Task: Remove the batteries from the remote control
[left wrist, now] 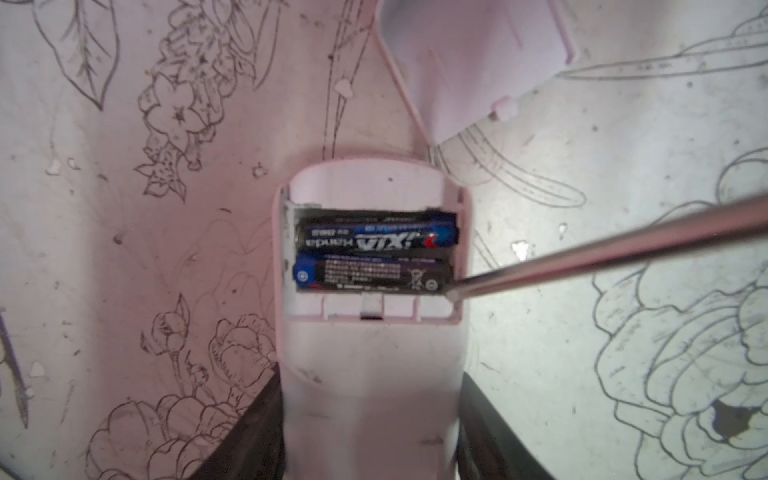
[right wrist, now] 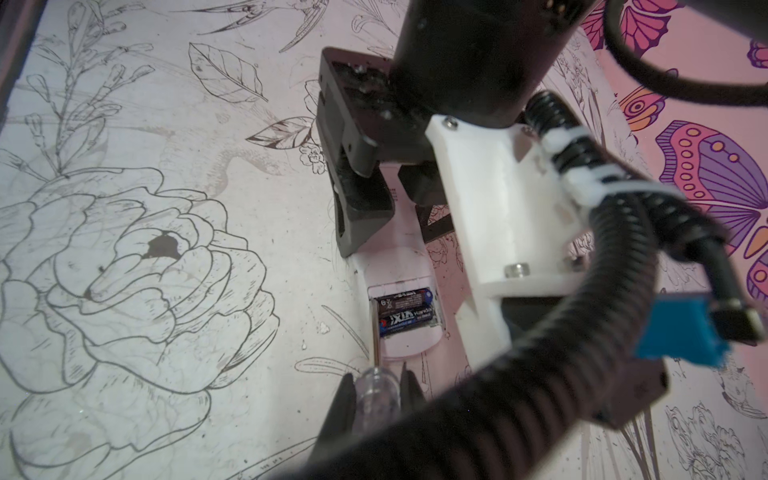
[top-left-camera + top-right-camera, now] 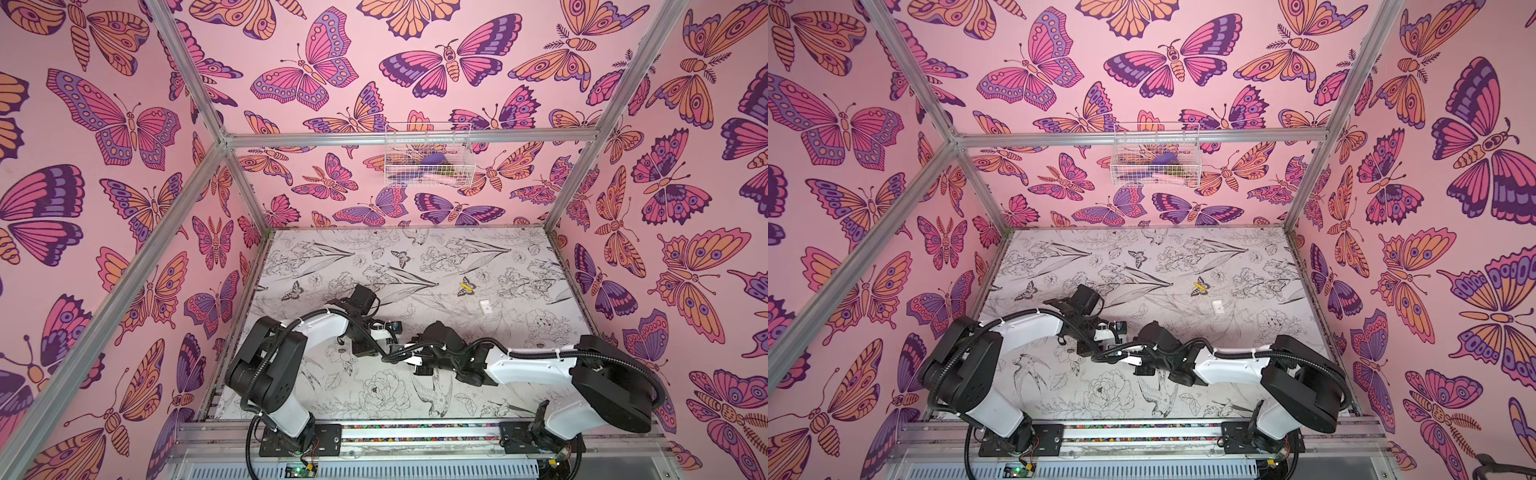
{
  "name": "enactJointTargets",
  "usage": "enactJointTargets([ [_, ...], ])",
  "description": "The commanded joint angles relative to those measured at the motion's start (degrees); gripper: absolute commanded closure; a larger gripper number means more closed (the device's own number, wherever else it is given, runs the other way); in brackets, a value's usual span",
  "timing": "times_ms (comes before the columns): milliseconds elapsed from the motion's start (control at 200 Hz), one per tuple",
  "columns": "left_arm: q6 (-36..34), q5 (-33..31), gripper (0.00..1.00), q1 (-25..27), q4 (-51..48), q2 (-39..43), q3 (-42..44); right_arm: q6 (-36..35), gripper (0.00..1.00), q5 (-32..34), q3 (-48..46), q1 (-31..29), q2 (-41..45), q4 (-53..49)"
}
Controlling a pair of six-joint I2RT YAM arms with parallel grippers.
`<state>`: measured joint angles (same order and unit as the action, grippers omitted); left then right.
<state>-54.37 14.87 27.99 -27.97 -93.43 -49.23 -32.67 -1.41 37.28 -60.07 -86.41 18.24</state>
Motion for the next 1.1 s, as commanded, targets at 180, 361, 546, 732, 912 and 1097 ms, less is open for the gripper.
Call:
enactJointTargets([
  [180, 1.7, 2.5, 0.55, 0.7, -2.5, -1.3, 2.0, -5.8, 1.00, 9.4, -2.2, -0.1, 3.6, 3.1],
  [361, 2.6, 1.6, 0.55, 0.8, -2.5, -1.6, 1.4, -4.3, 1.00, 5.9, -2.7, 0.3, 5.6, 0.3],
  [546, 2.9, 1.6, 0.55, 0.6, -2.4, -0.9, 1.6, -1.6, 1.00, 2.9, -4.2, 2.1, 7.9, -1.4],
  [732, 4.3, 0.9, 0.55, 0.4, -2.4, -0.1, 1.0, 1.2, 1.00, 0.4, -5.3, 3.7, 10.9, -2.6],
  [912, 7.7, 2.1, 0.62, -0.6, -3.7, 1.2, -3.1, 9.1, 1.00, -2.5, -8.7, 8.9, 14.5, 1.3],
  [1097, 21.2, 10.5, 0.66, -2.2, -14.4, -2.9, -15.5, 14.6, 1.00, -3.2, -9.9, 13.1, 19.7, 0.5],
])
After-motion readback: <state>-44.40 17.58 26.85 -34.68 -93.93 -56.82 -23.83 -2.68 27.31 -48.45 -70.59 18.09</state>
